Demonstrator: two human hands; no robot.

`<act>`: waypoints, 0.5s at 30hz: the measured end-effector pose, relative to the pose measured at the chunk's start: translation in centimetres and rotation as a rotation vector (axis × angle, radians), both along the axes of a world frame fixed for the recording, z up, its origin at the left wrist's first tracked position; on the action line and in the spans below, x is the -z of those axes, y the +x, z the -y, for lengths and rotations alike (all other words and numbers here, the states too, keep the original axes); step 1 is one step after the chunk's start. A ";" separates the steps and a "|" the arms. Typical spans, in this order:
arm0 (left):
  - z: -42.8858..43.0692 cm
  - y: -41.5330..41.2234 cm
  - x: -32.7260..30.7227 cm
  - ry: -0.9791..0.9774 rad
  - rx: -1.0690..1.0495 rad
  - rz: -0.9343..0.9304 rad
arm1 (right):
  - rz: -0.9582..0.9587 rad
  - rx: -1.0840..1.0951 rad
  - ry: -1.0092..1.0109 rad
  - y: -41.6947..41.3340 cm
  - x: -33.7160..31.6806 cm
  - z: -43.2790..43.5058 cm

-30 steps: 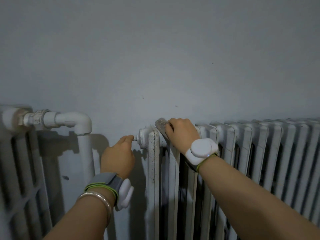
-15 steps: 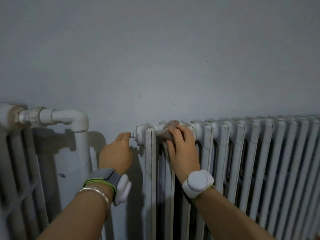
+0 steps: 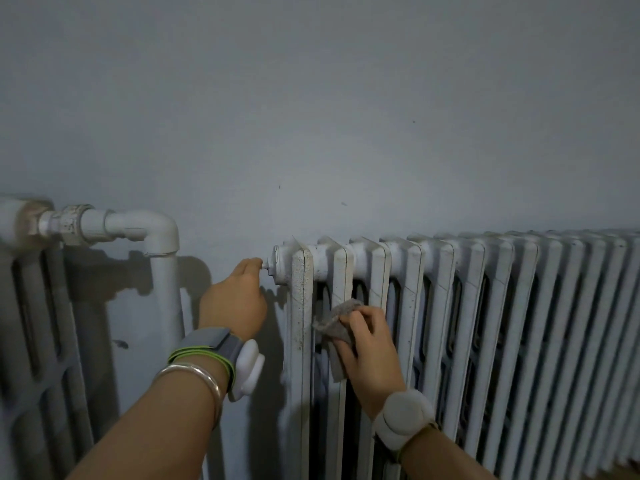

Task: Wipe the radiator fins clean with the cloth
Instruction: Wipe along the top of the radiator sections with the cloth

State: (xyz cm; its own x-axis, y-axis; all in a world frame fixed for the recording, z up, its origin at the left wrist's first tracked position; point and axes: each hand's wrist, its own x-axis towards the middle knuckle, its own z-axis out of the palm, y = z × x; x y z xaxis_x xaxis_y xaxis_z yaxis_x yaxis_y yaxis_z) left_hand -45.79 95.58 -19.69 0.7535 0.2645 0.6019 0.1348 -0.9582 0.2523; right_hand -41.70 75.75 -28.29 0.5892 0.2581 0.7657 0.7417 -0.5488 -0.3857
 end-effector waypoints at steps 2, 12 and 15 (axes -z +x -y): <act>-0.1 0.0 0.0 -0.002 0.002 0.000 | -0.011 -0.001 0.041 -0.4 -0.7 0.5; -0.4 0.2 0.3 -0.012 0.030 0.017 | 0.072 0.008 0.107 1.0 -15.5 -3.8; -0.6 0.3 0.3 0.002 0.026 0.007 | 0.023 0.065 -0.051 2.8 -17.7 -6.0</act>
